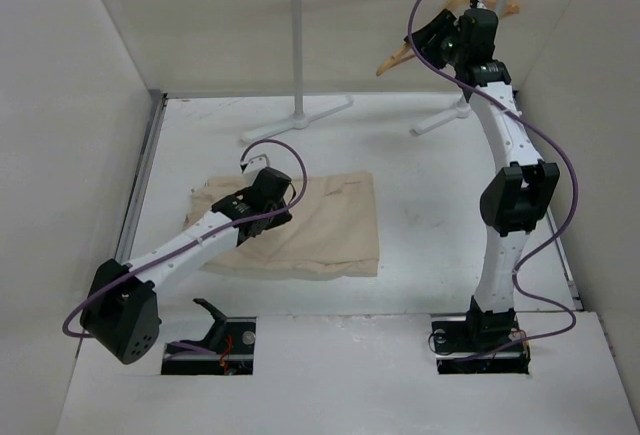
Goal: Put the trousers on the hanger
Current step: Pick up the hanger from the clothesline.
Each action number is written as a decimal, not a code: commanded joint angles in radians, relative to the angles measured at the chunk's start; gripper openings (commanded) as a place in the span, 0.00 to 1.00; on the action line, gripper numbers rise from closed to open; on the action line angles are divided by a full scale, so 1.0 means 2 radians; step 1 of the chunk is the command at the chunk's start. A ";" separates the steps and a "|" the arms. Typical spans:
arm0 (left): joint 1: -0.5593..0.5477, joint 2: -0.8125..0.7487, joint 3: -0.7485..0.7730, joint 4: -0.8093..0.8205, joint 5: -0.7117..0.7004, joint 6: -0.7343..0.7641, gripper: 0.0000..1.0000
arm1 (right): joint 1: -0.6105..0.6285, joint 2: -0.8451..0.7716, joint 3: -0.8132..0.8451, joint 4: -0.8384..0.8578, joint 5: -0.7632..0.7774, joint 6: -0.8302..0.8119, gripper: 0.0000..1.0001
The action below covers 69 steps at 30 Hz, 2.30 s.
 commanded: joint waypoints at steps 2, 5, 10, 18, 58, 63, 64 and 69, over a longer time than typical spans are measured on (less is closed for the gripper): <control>-0.008 0.007 0.017 0.001 -0.008 0.002 0.24 | 0.003 0.004 0.036 0.019 -0.041 -0.004 0.55; -0.008 0.009 0.018 0.001 -0.010 -0.001 0.24 | 0.003 0.009 0.036 0.025 -0.048 -0.002 0.51; -0.008 0.003 0.019 0.000 -0.012 -0.003 0.26 | 0.006 0.011 0.036 0.052 -0.063 0.013 0.40; -0.008 -0.014 0.011 -0.003 -0.014 -0.015 0.32 | 0.008 -0.031 0.020 0.081 -0.084 0.019 0.23; -0.005 -0.044 0.101 -0.018 -0.003 -0.006 0.52 | 0.034 -0.295 -0.350 0.341 -0.154 0.096 0.17; -0.005 -0.029 0.162 -0.018 0.011 0.002 0.52 | 0.034 -0.324 -0.430 0.342 -0.154 0.092 0.17; -0.007 -0.024 0.177 -0.018 0.013 0.004 0.52 | 0.034 -0.331 -0.446 0.342 -0.154 0.091 0.17; -0.021 0.012 0.256 -0.018 0.031 0.024 0.52 | 0.046 -0.374 -0.513 0.336 -0.157 0.076 0.17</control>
